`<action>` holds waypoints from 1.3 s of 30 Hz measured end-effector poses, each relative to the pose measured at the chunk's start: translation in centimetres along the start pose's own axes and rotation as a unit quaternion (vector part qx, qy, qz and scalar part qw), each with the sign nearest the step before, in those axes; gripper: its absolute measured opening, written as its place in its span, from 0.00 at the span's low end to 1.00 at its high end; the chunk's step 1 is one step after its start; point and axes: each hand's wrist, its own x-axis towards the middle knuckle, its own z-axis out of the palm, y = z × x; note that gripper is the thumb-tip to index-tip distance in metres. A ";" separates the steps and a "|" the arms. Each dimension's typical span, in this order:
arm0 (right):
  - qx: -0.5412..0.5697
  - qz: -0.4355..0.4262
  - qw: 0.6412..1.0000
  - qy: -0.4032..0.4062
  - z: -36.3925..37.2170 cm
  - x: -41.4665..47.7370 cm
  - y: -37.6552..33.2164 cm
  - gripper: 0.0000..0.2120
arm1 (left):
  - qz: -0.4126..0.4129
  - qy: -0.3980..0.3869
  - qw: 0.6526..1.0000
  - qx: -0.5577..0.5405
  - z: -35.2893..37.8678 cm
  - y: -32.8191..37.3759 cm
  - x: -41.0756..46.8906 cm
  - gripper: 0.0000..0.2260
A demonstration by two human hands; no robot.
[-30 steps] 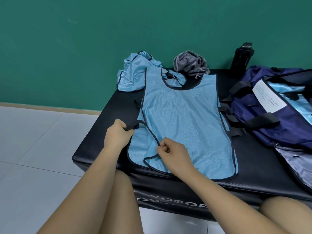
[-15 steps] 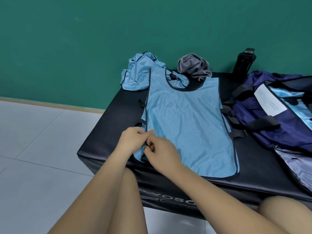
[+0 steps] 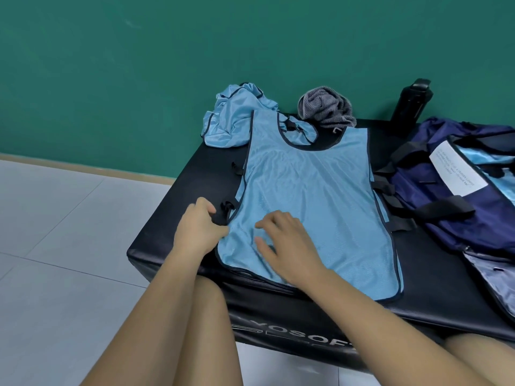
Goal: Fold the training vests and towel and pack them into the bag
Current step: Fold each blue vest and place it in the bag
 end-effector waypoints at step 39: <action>-0.294 0.243 0.923 -0.051 -8.2 7.3 18.6 0.13 | 0.280 -0.142 0.933 0.175 6.5 7.9 15.3 0.30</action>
